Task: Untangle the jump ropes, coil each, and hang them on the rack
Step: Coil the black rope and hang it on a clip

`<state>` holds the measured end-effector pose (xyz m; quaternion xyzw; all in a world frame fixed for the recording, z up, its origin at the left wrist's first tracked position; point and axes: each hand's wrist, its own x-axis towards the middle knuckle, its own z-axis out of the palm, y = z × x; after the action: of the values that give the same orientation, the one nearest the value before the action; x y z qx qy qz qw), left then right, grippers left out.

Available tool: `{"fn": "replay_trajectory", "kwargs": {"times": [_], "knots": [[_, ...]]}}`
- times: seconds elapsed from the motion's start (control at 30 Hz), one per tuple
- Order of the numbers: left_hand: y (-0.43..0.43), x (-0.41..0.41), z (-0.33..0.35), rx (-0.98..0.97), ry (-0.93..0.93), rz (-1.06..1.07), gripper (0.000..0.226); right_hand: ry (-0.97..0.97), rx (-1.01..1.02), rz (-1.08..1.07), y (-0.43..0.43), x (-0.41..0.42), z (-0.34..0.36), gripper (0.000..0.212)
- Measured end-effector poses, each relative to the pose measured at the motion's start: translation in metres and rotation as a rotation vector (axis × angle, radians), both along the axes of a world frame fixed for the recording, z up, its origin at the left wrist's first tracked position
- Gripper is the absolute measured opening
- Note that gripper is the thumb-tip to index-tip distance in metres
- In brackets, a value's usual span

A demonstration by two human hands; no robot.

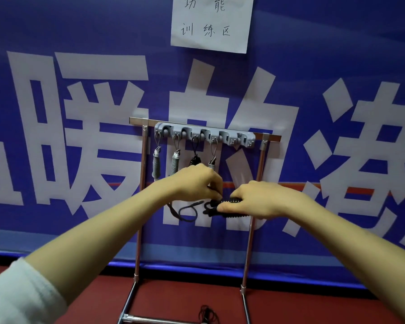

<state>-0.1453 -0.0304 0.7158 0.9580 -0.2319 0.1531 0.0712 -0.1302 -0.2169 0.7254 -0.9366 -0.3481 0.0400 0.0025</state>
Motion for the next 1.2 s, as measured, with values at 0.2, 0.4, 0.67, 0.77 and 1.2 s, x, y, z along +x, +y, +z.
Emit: {"fn": "replay_trajectory", "kwargs": {"times": [0.2, 0.4, 0.67, 0.77, 1.2], "knots": [[-0.027, 0.003, -0.033, -0.276, -0.176, 0.141, 0.018, -0.355, -0.14, -0.14, 0.004, 0.006, -0.013, 0.065], [-0.041, -0.005, -0.045, -1.288, -0.084, 0.051, 0.018, -0.619, 0.064, -0.175, 0.002, 0.015, -0.019, 0.058], [-0.039, -0.018, -0.037, -1.786, 0.464, -0.138, 0.017, -0.566, 0.424, -0.094, -0.003, 0.019, -0.026, 0.049], [-0.035, -0.018, -0.037, -1.731, 0.464, -0.201, 0.017, -0.41, 0.58, -0.058, -0.007, 0.018, -0.024, 0.054], [0.001, -0.016, -0.029, -1.247, 0.506, -0.459, 0.021, 0.506, 0.904, 0.111, -0.026, 0.008, 0.003, 0.06]]}}
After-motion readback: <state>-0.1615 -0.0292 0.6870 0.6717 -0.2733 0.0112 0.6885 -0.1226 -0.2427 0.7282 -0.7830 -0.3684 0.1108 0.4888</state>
